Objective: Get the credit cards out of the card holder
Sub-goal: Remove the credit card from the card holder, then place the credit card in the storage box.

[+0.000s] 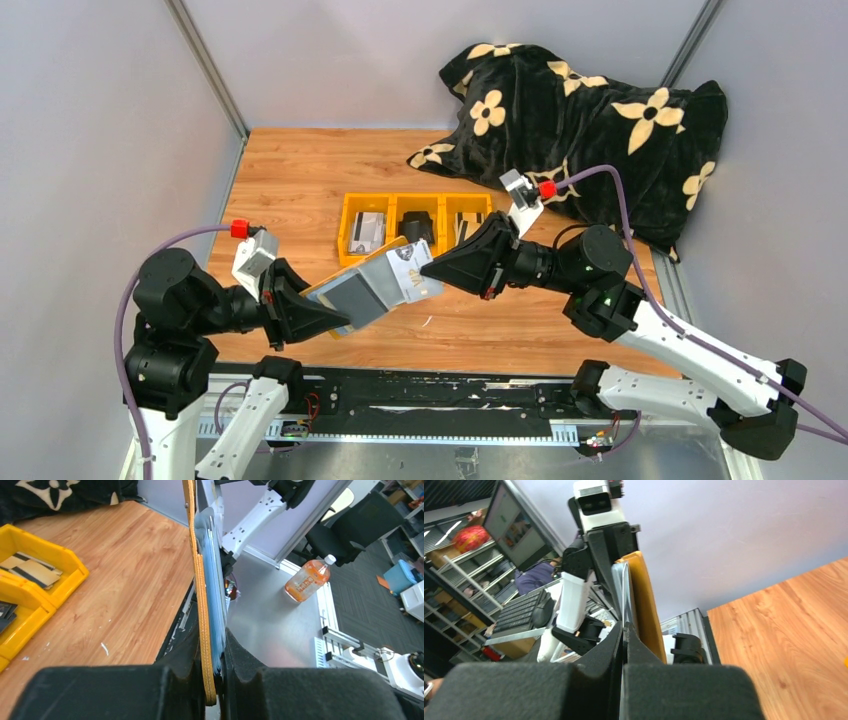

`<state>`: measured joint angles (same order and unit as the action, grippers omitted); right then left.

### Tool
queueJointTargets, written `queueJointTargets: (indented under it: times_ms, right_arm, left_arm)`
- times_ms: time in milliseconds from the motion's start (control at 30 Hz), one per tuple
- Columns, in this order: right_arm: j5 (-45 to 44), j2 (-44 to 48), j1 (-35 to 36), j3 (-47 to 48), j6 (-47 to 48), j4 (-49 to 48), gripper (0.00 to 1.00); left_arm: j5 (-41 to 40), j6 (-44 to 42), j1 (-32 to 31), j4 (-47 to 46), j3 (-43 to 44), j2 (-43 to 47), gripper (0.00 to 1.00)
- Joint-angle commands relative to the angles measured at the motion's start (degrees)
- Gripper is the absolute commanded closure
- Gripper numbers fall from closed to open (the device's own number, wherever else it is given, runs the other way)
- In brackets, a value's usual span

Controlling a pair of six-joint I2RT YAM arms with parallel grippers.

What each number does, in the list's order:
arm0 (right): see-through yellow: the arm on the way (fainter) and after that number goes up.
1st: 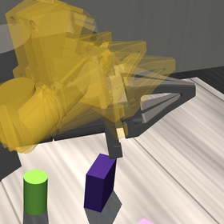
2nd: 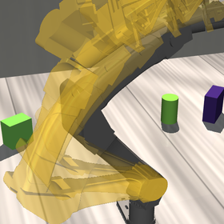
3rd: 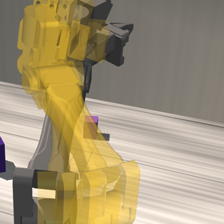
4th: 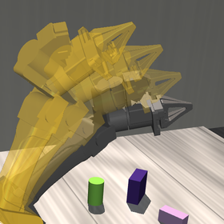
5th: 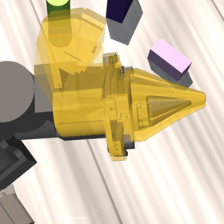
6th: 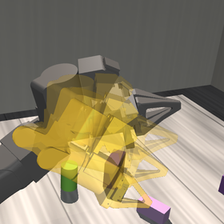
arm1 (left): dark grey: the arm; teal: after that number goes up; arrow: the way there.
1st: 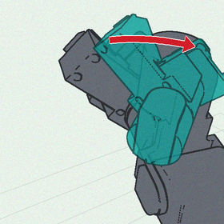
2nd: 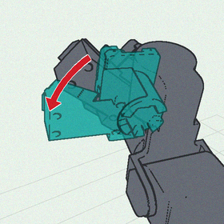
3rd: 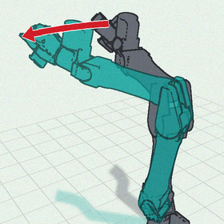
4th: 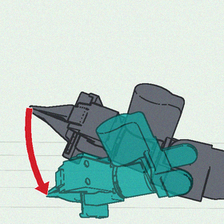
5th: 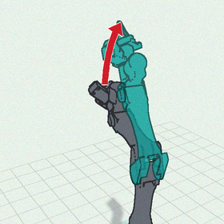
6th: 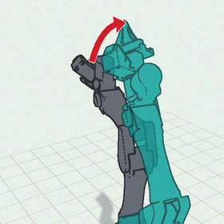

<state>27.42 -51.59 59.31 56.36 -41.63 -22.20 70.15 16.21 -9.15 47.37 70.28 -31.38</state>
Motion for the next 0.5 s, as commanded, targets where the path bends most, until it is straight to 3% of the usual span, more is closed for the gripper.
queueJointTargets:
  times_ms: [0,167,467]
  right_arm:
    - [-0.36,2.84,-3.93,-1.62,-1.57,3.19,1.00]
    - [-2.00,6.89,-9.52,-3.29,-2.03,8.99,1.00]
    - [0.83,14.27,-24.17,-14.92,-9.50,12.69,1.00]
  left_arm:
    - [-3.72,-4.97,-0.17,4.08,-0.09,-0.70,1.00]
    - [-8.82,-14.53,-0.17,11.56,0.78,-2.30,1.00]
    - [-7.02,-19.48,-0.17,13.97,0.65,-1.50,1.00]
